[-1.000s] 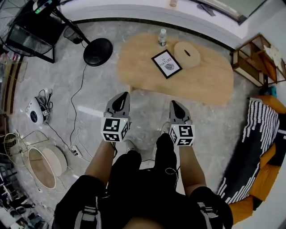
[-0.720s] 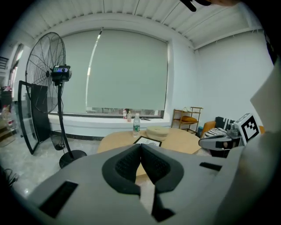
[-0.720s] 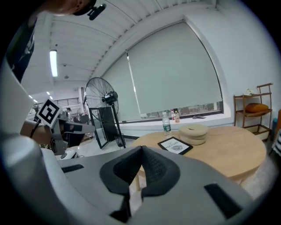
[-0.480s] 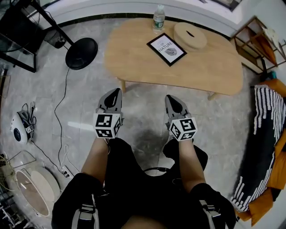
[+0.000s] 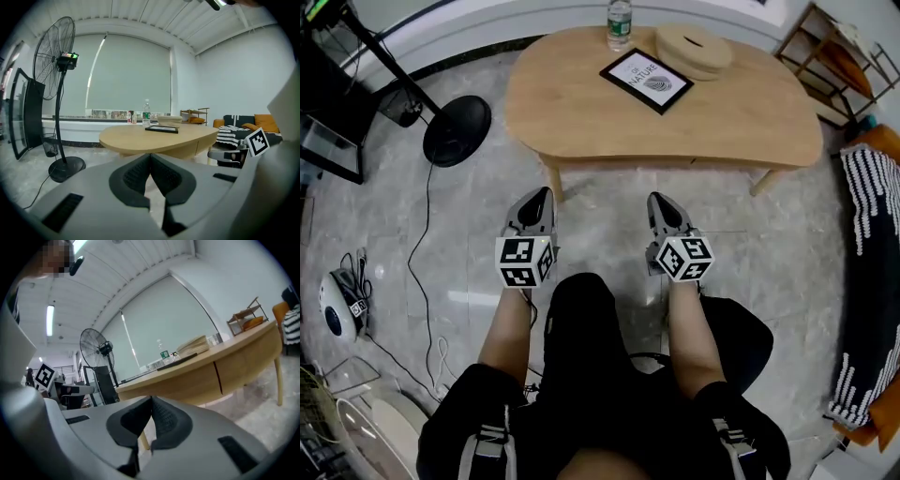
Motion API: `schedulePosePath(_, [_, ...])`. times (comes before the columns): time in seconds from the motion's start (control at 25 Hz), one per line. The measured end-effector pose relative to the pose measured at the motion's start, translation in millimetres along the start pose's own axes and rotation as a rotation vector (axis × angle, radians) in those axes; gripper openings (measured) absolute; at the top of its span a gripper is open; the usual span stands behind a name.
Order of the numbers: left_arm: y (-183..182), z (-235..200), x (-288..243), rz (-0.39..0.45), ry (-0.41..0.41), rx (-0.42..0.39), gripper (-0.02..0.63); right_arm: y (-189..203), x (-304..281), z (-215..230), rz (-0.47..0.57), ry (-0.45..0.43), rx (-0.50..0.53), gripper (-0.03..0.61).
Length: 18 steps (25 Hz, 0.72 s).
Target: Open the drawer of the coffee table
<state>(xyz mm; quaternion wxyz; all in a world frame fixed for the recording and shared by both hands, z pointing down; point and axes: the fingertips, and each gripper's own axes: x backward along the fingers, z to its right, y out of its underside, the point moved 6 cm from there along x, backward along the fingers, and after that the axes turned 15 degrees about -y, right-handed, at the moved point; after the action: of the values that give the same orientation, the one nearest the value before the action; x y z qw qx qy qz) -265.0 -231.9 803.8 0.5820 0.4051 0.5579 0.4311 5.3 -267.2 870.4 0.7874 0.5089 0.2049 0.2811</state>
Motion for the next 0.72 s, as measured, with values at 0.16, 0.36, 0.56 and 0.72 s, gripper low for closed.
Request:
schedulePosePath(0.16, [5.8, -6.5, 11.1, -0.002, 0.003, -0.011, 0.020, 14.0, 18.7, 8.3, 0.028, -0.009, -0.110, 0.015])
schedulePosePath(0.36, [18.4, -8.7, 3.4, -0.053, 0.030, 0.005, 0.032, 19.7, 27.5, 37.8, 0.137, -0.003, -0.277, 0.017])
schedulePosePath(0.56, [14.4, 0.9, -15.0, -0.051, 0.115, -0.033, 0.225, 23.2, 34.3, 81.5, 0.292, -0.067, -0.507, 0.220])
schedulePosePath(0.72, [20.0, -7.2, -38.3, -0.066, 0.144, 0.003, 0.247, 32.0, 29.0, 117.5, 0.338, -0.052, -0.610, 0.268])
